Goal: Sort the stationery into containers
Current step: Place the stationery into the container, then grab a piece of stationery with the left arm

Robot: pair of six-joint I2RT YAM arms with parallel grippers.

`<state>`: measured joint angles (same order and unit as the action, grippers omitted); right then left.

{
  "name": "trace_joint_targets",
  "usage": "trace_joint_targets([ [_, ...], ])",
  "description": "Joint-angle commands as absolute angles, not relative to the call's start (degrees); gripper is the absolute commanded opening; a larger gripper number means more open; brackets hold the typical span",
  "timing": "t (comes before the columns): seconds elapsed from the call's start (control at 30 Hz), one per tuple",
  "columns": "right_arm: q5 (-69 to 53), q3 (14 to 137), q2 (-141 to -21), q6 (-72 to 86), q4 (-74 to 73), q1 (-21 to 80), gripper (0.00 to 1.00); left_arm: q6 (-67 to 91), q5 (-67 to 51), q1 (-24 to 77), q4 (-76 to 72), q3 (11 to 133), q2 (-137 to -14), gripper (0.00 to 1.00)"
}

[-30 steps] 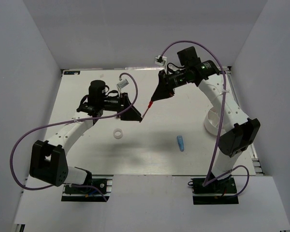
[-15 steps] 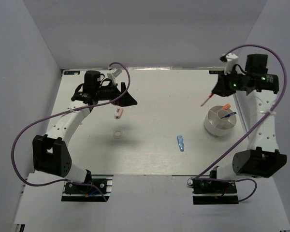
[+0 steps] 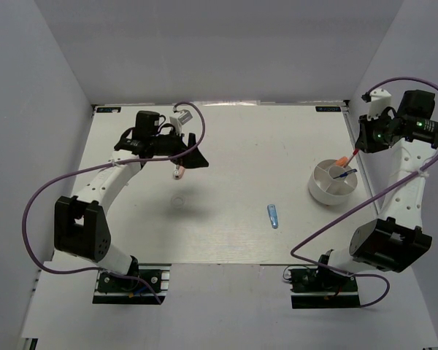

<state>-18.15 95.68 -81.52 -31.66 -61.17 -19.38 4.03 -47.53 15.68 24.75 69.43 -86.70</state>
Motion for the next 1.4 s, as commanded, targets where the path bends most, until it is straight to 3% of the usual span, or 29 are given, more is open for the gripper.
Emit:
trace_joint_targets([
  [0.0,-19.9,94.2,-81.9,-33.1,-60.9,-20.4,0.00,0.7,-49.2,16.3,25.3,70.1,-85.5,0.98],
  [0.33,-22.9,89.6,-82.3,-32.8,-58.9,-20.8,0.00,-6.4,-44.9,19.4,29.1,72.7,-89.0,0.98],
  [0.5,-22.9,87.5,-82.4,-32.7,-57.4,-20.9,0.06,7.9,-20.7,18.4,27.6,66.6,-88.4,0.96],
  [0.6,-23.1,86.8,-82.7,-32.5,-57.2,-20.7,0.08,8.4,-13.2,18.4,29.3,65.1,-88.9,0.93],
  [0.67,-23.0,86.7,-82.9,-32.8,-57.3,-20.8,0.15,6.4,-15.3,17.8,30.9,65.6,-89.5,0.94],
  [0.8,-23.2,86.2,-82.9,-32.9,-57.3,-20.8,0.41,0.8,-24.4,18.6,30.2,65.6,-88.6,0.93],
  [0.97,-24.2,88.4,-82.4,-32.2,-58.2,-20.8,0.62,-7.5,-39.9,20.6,25.1,62.7,-84.3,0.92],
  [1.2,-31.7,99.7,-84.4,-26.3,-62.8,-20.7,0.63,-26.7,-48.0,28.3,34.8,71.7,-92.7,0.79],
  [1.37,-38.6,108.9,-87.2,-20.6,-65.5,-20.8,0.63,-49.1,-45.0,38.3,46.7,85.4,-103.6,0.79],
])
